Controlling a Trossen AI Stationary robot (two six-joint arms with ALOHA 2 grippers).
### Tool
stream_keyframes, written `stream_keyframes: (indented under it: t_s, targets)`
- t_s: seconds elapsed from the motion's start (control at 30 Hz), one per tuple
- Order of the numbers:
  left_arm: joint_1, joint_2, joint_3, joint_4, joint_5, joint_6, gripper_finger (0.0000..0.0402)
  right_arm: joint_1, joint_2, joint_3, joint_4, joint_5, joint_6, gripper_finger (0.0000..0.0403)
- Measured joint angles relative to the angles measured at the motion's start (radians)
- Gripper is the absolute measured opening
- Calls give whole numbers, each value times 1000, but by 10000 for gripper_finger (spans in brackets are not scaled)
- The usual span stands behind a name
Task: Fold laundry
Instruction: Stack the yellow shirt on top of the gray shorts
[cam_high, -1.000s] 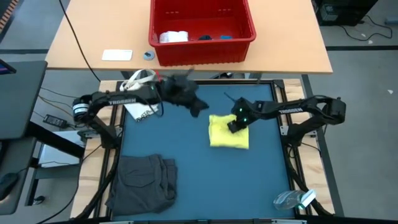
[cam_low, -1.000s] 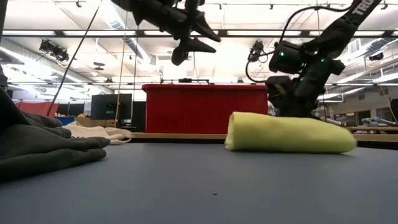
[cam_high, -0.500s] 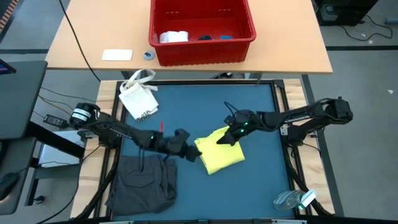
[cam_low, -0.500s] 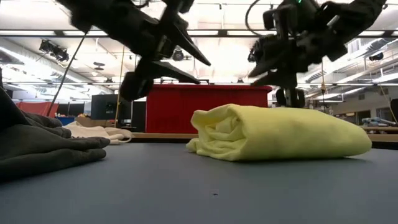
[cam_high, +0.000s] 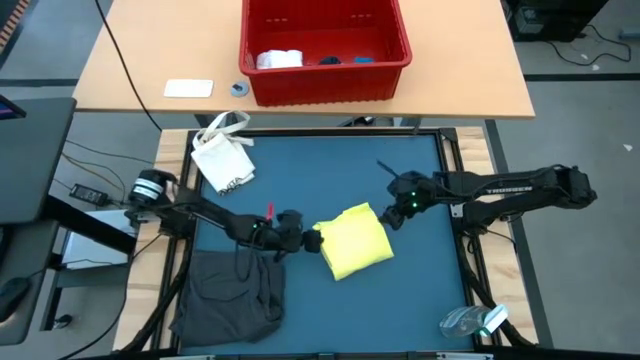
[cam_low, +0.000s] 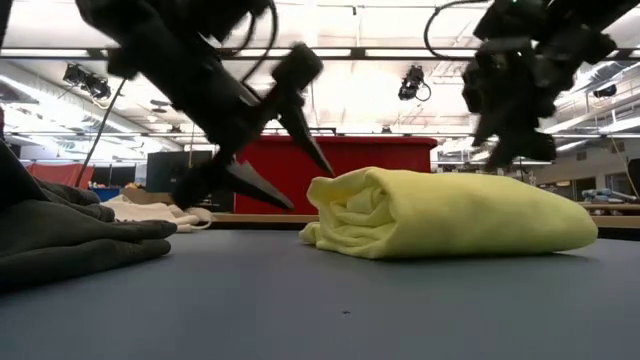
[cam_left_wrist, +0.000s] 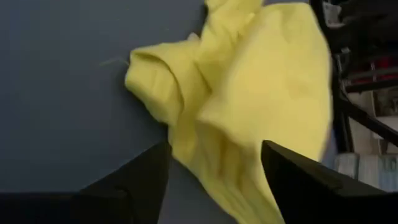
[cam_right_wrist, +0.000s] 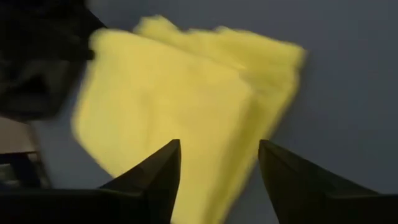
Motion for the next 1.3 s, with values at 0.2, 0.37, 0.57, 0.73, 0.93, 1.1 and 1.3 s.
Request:
stream_keyframes:
  t_s: [0.2, 0.37, 0.57, 0.73, 0.93, 1.1, 1.3]
  targets:
    - [67, 123, 3, 90, 60, -38, 293, -12, 8, 0, -77, -5, 13, 243]
    - [112, 186, 3, 186, 91, -14, 298, -55, 47, 1, -85, 4, 18, 265]
    - [156, 192, 6, 183, 124, 49, 280, -74, 135, -66, 79, -67, 83, 293]
    - [176, 194, 6, 182, 119, 97, 242, -74, 260, -159, 318, -80, 152, 301]
    - [178, 198, 1, 216, 114, 257, 156, -55, 397, -173, 578, -100, 175, 276]
    - [188, 200, -2, 261, 150, 345, 52, -32, 484, -124, 659, -111, 208, 194]
    - [210, 193, -2, 272, 166, 349, 13, 14, 580, -61, 722, -161, 236, 37]
